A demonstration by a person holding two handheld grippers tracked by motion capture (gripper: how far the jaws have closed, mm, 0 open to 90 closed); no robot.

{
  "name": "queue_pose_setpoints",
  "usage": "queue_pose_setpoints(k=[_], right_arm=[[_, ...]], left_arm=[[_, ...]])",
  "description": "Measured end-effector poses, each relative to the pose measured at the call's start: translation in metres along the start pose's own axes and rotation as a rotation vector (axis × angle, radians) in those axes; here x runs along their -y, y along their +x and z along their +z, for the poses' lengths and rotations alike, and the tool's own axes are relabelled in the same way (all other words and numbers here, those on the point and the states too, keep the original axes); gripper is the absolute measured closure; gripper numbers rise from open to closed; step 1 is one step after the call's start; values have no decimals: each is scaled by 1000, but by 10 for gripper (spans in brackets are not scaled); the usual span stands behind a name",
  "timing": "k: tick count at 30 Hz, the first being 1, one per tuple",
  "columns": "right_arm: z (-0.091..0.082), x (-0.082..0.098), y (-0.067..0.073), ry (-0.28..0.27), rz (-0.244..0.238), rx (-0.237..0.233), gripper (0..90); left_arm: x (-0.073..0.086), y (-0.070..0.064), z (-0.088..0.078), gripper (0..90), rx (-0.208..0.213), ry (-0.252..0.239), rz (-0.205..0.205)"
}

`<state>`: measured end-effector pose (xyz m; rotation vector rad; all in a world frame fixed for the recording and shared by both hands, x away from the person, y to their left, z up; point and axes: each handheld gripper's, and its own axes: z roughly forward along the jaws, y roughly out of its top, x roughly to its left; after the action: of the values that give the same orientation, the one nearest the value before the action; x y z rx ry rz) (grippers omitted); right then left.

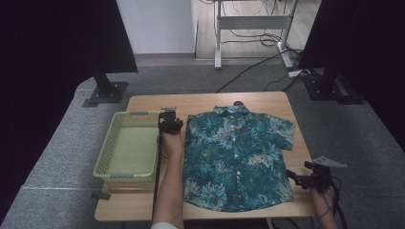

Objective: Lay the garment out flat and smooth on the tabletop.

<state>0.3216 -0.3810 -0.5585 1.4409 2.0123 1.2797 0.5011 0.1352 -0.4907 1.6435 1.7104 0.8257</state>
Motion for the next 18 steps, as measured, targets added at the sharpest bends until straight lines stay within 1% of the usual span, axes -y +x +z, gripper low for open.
queue_pose_setpoints(k=[1,3,4,5,6,7,8,9,10,11,12,13,15,16,17,18], right_arm=[[0,0,0,2,-1,2,0],[0,0,1,4,-2,4,0],[0,0,1,5,-2,4,0],[1,0,1,8,-2,7,0],[1,0,1,8,-2,8,0],[1,0,1,8,-4,11,0],[1,0,1,9,-4,14,0],[1,0,1,10,-5,12,0],[1,0,2,11,-7,13,0],[1,0,2,10,-8,13,0],[1,0,2,11,-8,11,0],[1,0,2,11,-8,11,0],[1,0,2,11,-8,8,0],[1,0,1,11,-9,6,0],[1,0,1,10,-10,5,0],[1,0,1,10,-10,2,0]], left_arm=[[0,1,-2,595,24,-11,-3],[3,-6,-2,577,111,-5,14],[5,-12,-1,557,149,3,37],[8,-20,1,553,160,12,61],[11,-27,2,520,187,11,79],[14,-34,5,504,224,9,93],[17,-40,7,508,230,18,114],[20,-46,10,508,232,24,125],[23,-51,14,508,253,29,130],[26,-56,17,512,256,36,139],[27,-60,20,519,269,41,136],[28,-63,23,519,301,37,125],[29,-71,26,529,287,22,138],[29,-74,28,532,287,17,147],[29,-76,30,529,267,18,156],[29,-78,33,527,268,23,159]])
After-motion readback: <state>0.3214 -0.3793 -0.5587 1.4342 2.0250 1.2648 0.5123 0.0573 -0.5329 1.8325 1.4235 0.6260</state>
